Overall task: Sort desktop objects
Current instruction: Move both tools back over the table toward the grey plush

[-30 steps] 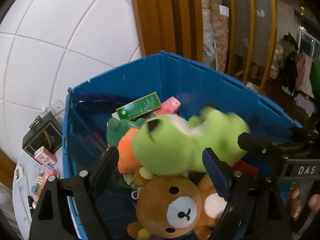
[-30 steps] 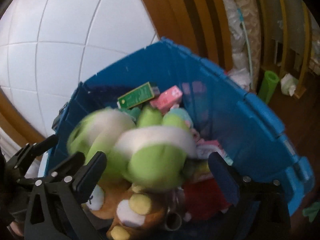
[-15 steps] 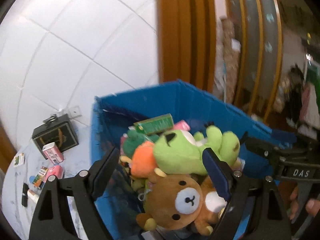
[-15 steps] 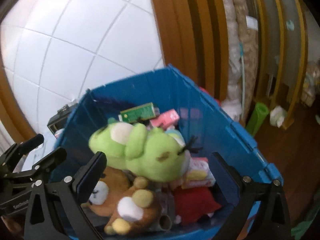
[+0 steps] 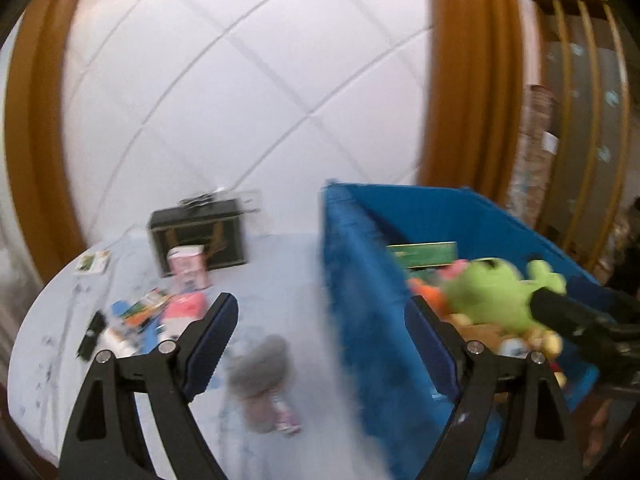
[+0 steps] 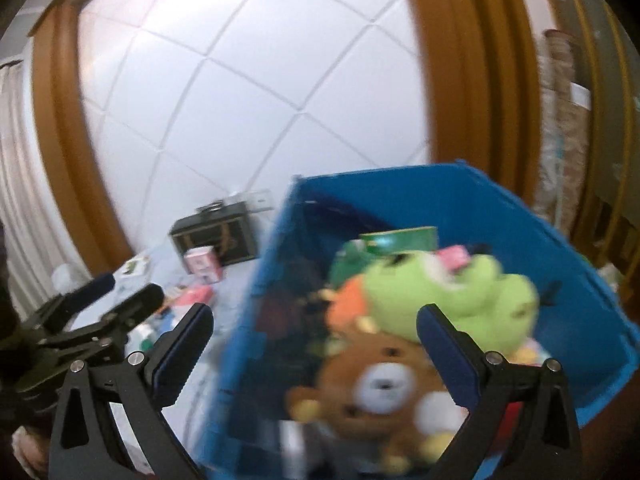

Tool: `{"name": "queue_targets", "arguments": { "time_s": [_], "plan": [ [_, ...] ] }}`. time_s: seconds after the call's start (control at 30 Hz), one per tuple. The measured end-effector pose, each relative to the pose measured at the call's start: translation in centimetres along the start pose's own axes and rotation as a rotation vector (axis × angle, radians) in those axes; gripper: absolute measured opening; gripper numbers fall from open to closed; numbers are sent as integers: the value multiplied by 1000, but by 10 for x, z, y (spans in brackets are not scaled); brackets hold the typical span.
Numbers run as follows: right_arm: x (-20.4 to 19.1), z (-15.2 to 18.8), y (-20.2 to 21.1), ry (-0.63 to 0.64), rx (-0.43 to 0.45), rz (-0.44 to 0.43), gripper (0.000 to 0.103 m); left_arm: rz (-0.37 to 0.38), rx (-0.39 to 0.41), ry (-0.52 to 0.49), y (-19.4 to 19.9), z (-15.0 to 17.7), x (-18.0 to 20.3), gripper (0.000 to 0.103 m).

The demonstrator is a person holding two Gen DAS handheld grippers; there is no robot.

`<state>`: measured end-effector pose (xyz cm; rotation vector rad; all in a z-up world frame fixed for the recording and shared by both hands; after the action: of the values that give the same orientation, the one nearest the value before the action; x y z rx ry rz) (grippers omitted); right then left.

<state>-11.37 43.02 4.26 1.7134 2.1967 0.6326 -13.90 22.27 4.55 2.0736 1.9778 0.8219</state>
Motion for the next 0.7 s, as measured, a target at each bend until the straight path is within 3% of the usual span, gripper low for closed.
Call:
{"name": "queue_targets", "arguments": {
  "time_s": [0.17,0.4,0.57,0.7],
  "plan": [
    [-79,-19,-31,40,14,-66,103,-84,-7,22,-17,-9,-97,86],
    [-184,-21,-105,66,-45,-111,103,-174,-129,19,-66,-2,-243,86],
    [-226,14,-167,65,-146,-95,103,-226,-233,39,-101,24,-330,86],
    [-226,68,-212,5,-290,-61,103,-269,-306,72,-129,58,-382,86]
  ]
}}
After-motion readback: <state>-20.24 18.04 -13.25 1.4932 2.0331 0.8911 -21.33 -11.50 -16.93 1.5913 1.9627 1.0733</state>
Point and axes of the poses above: each gripper's, at about its wrist camera, not at the fingertips, and y roughly against the way its jaws point, x to its right, z to its underside, the point moved 8 cm from there along -y, roughly the way its jaws point, and after that the axes turned 13 degrees about y, right-handed, at the moved point
